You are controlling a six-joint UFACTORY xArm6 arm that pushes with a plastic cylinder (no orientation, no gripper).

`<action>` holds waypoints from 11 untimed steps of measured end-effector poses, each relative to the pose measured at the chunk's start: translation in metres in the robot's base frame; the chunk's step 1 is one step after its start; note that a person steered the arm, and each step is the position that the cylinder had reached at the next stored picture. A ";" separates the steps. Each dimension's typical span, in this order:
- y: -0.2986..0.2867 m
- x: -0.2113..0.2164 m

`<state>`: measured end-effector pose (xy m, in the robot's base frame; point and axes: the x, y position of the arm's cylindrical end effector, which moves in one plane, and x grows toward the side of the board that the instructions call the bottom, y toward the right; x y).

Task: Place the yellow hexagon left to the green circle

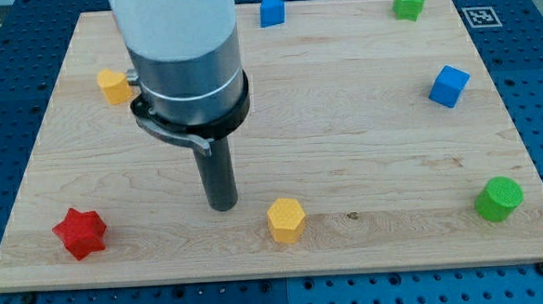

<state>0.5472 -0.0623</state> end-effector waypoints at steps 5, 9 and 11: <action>0.125 0.036; 0.175 -0.032; 0.211 -0.006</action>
